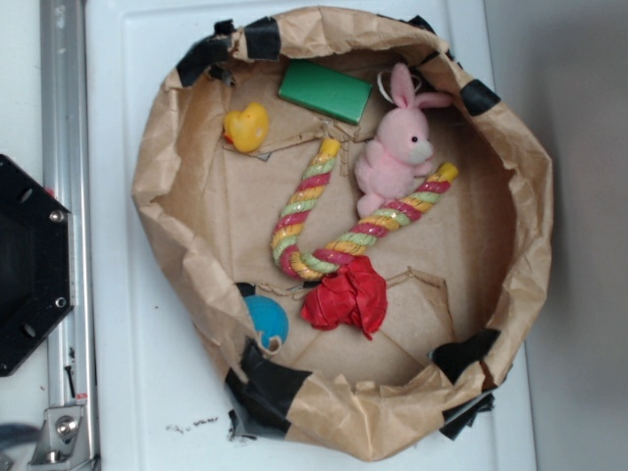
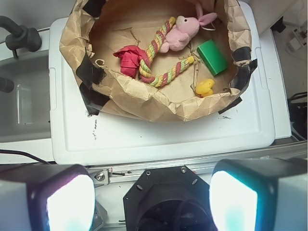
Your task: Grab the red paper.
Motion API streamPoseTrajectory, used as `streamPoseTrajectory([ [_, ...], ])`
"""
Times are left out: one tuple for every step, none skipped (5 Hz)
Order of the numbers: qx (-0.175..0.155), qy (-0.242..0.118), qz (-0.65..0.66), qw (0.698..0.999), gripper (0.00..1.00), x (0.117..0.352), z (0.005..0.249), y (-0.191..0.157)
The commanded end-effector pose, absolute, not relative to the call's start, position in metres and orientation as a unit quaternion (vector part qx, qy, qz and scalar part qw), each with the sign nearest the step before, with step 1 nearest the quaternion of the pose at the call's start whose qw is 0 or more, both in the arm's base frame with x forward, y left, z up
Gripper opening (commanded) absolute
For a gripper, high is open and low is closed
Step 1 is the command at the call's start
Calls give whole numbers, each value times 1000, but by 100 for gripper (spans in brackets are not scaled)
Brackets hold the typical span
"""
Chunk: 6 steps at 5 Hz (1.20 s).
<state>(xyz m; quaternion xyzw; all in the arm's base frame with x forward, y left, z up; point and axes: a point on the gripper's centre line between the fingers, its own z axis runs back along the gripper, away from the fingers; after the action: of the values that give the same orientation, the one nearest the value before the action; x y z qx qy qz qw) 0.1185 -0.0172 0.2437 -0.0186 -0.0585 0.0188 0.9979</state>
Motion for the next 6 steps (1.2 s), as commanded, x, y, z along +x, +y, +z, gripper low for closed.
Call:
streamPoseTrajectory([
  [-19,-59,19,998,100,118,244,-17],
  [-61,-158,56,984,100,168,206,-13],
  [-54,-163,79,982,100,218,184,-12],
  [-31,-164,18,986,100,262,169,-17],
  [-52,-143,-74,986,100,289,146,-22],
  [-28,-109,-202,973,100,297,123,-39],
])
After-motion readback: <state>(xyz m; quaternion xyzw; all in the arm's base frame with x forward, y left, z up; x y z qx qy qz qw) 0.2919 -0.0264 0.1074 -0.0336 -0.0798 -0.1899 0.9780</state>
